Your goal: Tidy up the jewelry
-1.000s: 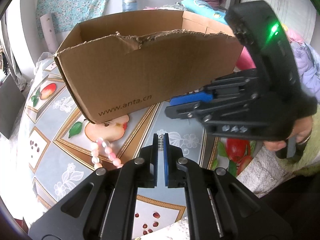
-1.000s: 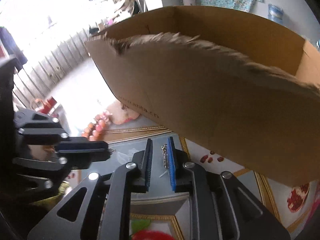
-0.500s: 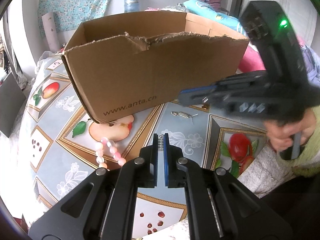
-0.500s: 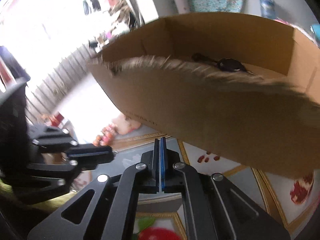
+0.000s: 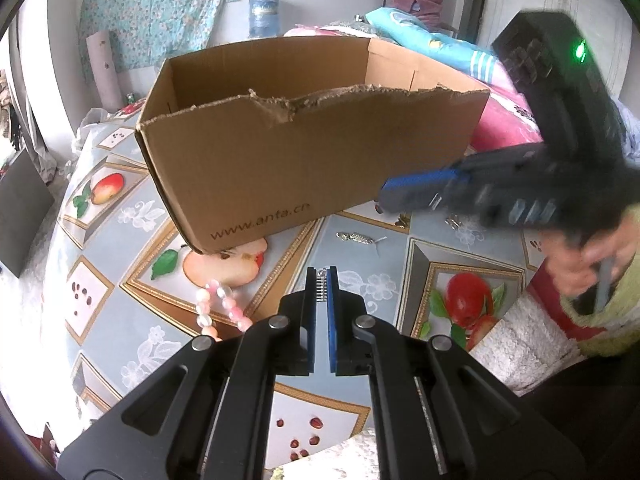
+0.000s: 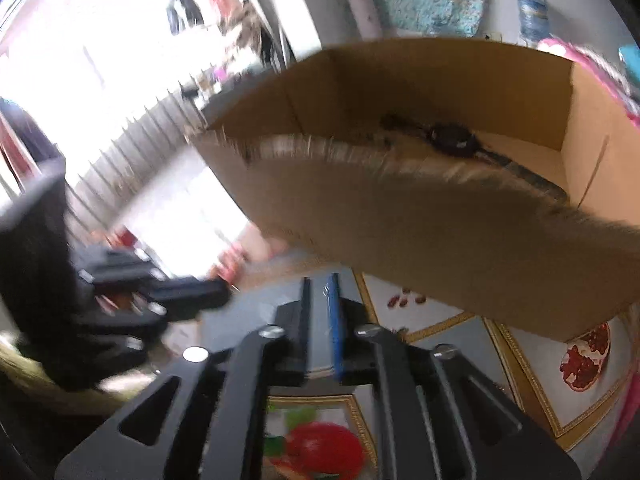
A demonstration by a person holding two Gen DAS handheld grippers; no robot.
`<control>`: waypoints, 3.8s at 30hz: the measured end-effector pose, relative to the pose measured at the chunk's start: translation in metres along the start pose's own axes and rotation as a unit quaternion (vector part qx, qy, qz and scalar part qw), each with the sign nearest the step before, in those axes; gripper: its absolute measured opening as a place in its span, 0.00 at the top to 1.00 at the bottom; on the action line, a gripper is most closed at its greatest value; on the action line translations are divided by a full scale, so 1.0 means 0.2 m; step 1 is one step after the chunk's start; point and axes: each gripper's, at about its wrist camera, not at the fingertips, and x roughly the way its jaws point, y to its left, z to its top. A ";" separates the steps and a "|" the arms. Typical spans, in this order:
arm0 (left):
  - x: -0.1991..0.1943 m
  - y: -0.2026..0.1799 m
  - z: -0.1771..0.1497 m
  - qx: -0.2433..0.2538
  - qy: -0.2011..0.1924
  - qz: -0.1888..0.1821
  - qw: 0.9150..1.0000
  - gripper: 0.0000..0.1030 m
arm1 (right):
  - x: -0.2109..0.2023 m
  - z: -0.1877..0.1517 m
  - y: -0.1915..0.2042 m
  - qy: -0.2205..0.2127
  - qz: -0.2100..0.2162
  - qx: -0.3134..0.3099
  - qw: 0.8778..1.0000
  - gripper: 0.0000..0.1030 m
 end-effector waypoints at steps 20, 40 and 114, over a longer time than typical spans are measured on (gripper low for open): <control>0.06 0.05 -0.02 -0.014 0.010 -0.007 1.000 0.96 | 0.11 -0.04 -0.15 0.022 0.039 0.076 0.996 0.99; -0.30 0.07 0.27 -0.015 -0.075 -0.067 0.995 0.96 | -0.55 0.23 -0.12 -0.137 0.106 0.046 0.984 0.99; 0.02 -0.16 0.13 -0.039 0.042 -0.004 0.998 0.16 | -0.52 -0.23 -0.26 -0.060 -0.171 0.171 0.968 0.19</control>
